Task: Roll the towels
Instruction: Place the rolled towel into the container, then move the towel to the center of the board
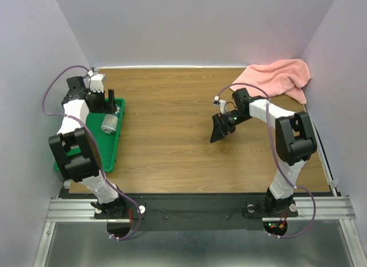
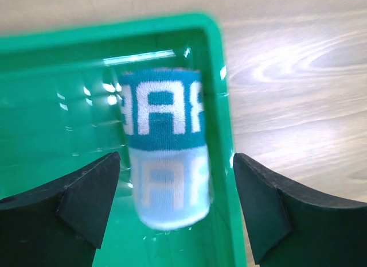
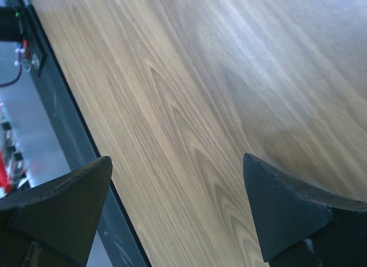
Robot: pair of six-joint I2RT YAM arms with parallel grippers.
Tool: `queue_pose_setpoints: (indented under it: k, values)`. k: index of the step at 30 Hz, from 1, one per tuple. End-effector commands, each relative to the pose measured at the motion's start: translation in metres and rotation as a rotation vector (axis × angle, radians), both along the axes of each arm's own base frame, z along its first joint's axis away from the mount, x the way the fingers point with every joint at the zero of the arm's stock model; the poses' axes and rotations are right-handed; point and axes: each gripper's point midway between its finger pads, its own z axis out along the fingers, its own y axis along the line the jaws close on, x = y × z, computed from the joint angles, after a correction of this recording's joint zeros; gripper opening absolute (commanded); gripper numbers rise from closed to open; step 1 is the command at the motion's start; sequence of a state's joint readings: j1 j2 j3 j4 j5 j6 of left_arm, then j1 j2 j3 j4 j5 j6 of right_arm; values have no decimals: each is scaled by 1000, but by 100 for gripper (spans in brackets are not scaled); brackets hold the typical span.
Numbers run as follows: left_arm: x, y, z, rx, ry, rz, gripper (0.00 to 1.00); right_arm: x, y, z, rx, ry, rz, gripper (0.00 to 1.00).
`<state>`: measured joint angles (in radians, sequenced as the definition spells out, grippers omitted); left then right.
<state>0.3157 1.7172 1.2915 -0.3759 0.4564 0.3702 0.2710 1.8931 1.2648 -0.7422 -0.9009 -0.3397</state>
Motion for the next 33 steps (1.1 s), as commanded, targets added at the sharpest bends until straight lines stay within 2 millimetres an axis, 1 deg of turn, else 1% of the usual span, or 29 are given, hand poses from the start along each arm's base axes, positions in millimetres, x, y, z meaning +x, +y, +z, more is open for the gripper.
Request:
queue_pose_setpoints:
  k: [1,2,3,4,5,6,7,8,9,10,11,12,13,14,16,17,18,19,20,21,22,23,24,26,29,30,31,32,33]
  values:
    - [11,-18,112,92,-271,-114,93,59,-18,46,-53,-257,-121,100]
    - [15,-19,131,133,-309,-116,94,72,-25,52,-75,-293,-160,100]
    - [14,-35,148,159,-350,-150,95,92,-31,66,-90,-351,-210,100]
    - [16,-38,160,204,-381,-160,97,111,-50,67,-159,-394,-286,100]
    - [15,-57,179,224,-443,-195,99,133,-58,78,-178,-453,-343,100]
    - [14,-54,186,246,-467,-182,99,142,-68,75,-221,-471,-384,100]
    - [13,-70,192,258,-491,-208,99,164,-87,82,-304,-530,-463,100]
    - [9,-78,197,261,-515,-220,99,178,-96,85,-339,-564,-507,100]
    - [8,-84,200,255,-524,-227,99,189,-105,88,-370,-587,-544,100]
    - [7,-90,203,245,-541,-236,99,200,-112,76,-407,-577,-566,99]
    - [5,-100,203,220,-548,-247,99,219,-127,88,-443,-619,-623,97]
    - [4,-105,203,208,-548,-255,99,228,-134,86,-463,-624,-643,96]
    - [3,-109,201,193,-545,-262,99,238,-148,67,-517,-601,-670,95]
    - [3,-113,201,186,-547,-266,99,252,-154,76,-525,-635,-694,94]
    - [1,-115,201,179,-551,-267,99,266,-163,68,-562,-639,-708,93]
    - [0,-115,200,178,-549,-271,99,272,-170,51,-600,-623,-715,93]
    - [-1,-115,200,184,-552,-276,99,281,-173,57,-605,-647,-724,92]
    - [-3,-116,197,185,-548,-282,99,285,-177,53,-623,-645,-736,91]
    - [-4,-116,199,189,-552,-281,99,289,-178,38,-638,-627,-732,90]
    - [-6,-115,198,192,-550,-279,99,292,-177,34,-639,-624,-732,90]
    - [-7,-115,198,197,-553,-280,99,297,-184,33,-672,-632,-755,89]
    - [-10,-115,201,199,-560,-276,99,298,-187,20,-688,-614,-754,88]
    - [-12,-115,201,198,-563,-277,99,300,-189,15,-697,-611,-753,88]
    - [-16,-115,202,198,-567,-276,99,302,-195,5,-730,-603,-760,86]
    - [-19,-114,201,199,-567,-273,99,300,-202,-21,-744,-555,-753,81]
    - [-21,-114,203,199,-571,-272,99,298,-202,-26,-742,-540,-752,74]
    - [-21,-114,201,202,-567,-269,99,292,-201,-38,-730,-509,-734,68]
    - [-21,-113,202,203,-570,-266,99,287,-200,-43,-728,-491,-726,62]
    - [-21,-113,202,204,-569,-265,99,282,-198,-47,-717,-466,-722,46]
